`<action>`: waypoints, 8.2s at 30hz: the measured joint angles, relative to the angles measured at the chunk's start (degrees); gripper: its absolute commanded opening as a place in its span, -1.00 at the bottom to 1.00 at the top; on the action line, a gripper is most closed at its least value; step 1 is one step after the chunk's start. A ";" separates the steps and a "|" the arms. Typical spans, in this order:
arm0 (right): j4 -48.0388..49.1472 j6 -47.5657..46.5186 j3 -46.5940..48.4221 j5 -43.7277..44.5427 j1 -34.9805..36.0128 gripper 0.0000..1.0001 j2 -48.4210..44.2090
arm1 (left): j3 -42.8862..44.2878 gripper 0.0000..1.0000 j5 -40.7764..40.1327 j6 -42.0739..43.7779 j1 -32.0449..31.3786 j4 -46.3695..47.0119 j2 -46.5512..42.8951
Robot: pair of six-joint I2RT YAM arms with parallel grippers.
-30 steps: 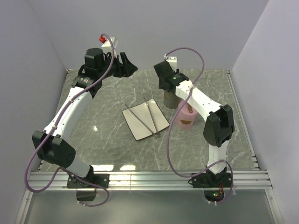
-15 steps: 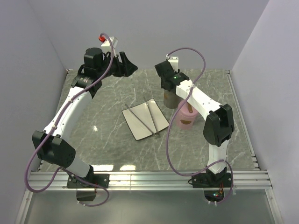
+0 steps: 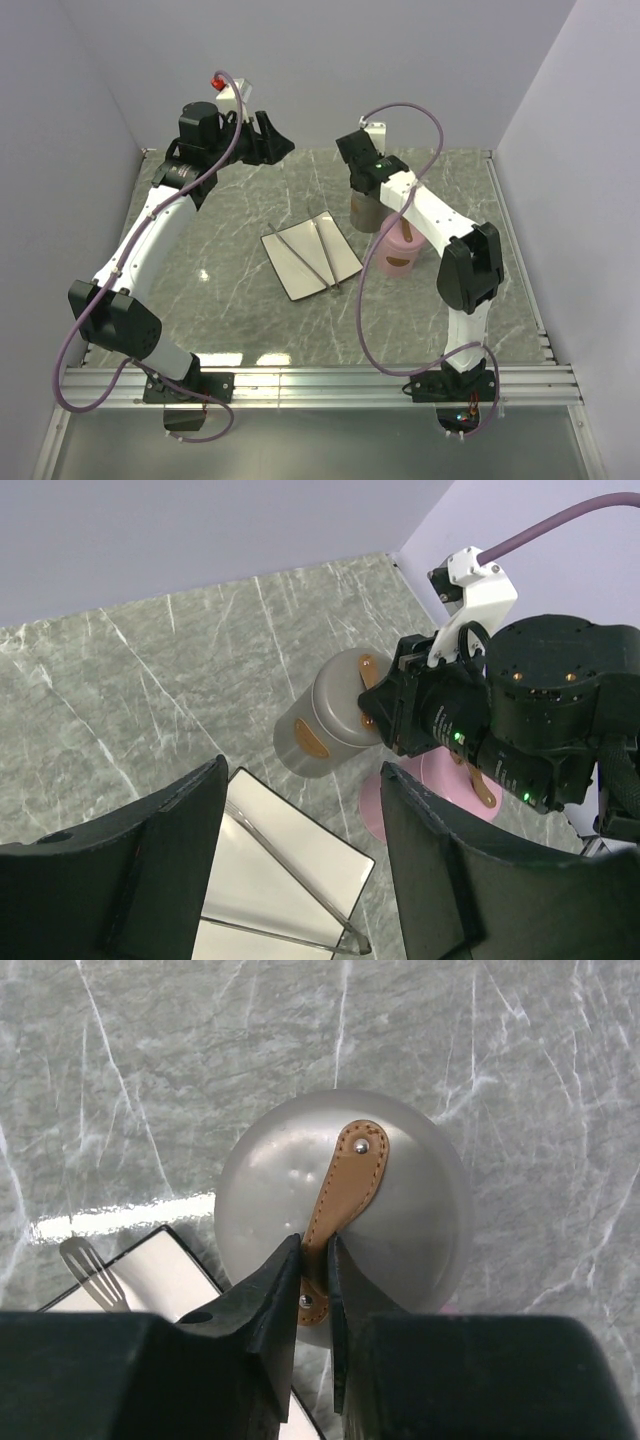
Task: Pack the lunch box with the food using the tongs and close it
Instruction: Close the box lid on the packing box, then move the packing box to the center of the board.
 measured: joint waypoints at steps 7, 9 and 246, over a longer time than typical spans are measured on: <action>0.31 -0.70 -1.44 -3.37 -1.18 -1.00 -1.66 | -0.02 0.35 0.46 -0.81 0.04 0.07 0.00; 0.11 -1.25 -1.60 -4.63 -1.49 -1.00 -2.14 | -0.13 0.35 0.70 -0.85 0.04 0.24 0.00; -12.44 -46.90 -2.99 -90.20 -35.50 0.67 0.09 | -19.04 -0.14 23.85 -5.86 -22.86 16.31 21.00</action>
